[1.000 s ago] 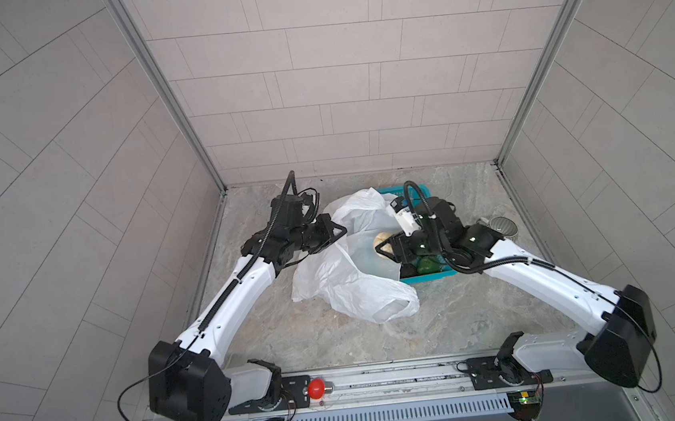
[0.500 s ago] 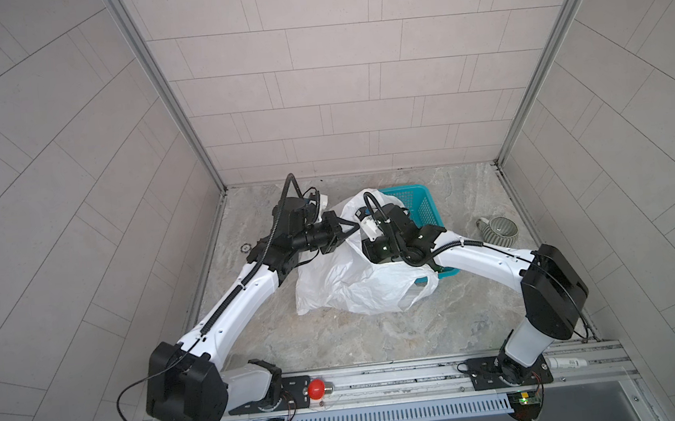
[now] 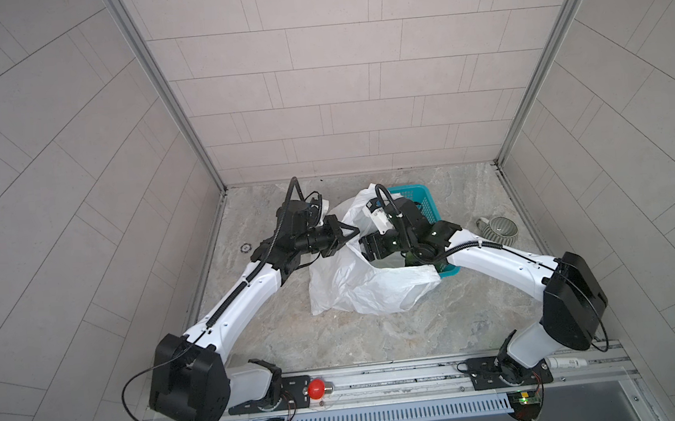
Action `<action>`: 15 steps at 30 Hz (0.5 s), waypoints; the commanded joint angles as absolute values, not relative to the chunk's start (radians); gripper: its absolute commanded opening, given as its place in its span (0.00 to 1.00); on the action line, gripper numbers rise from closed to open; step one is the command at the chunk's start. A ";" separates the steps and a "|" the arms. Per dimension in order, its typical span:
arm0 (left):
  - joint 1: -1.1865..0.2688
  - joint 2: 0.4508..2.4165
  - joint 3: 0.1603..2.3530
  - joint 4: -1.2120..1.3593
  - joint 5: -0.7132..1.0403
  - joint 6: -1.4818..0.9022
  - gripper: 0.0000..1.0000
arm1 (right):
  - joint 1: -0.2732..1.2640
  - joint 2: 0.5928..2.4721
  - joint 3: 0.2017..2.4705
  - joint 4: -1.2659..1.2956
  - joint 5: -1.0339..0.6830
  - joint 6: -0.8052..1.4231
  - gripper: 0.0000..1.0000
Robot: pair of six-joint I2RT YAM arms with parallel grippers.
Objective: Place the fruits into the plastic bag
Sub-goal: 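Move the right gripper back over the basket and grasp a green fruit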
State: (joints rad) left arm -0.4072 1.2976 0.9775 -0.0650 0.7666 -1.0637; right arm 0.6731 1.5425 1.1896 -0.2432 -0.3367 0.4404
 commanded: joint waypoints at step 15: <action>-0.315 1.270 0.908 -0.023 0.831 -1.053 0.00 | 0.431 1.196 1.016 -0.339 -0.232 0.451 0.77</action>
State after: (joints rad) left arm -0.3367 1.2995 0.9260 -0.0734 0.7929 -1.0370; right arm 0.4839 1.2644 1.0538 -0.3126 -0.2825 0.4183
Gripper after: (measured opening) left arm 0.046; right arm 0.774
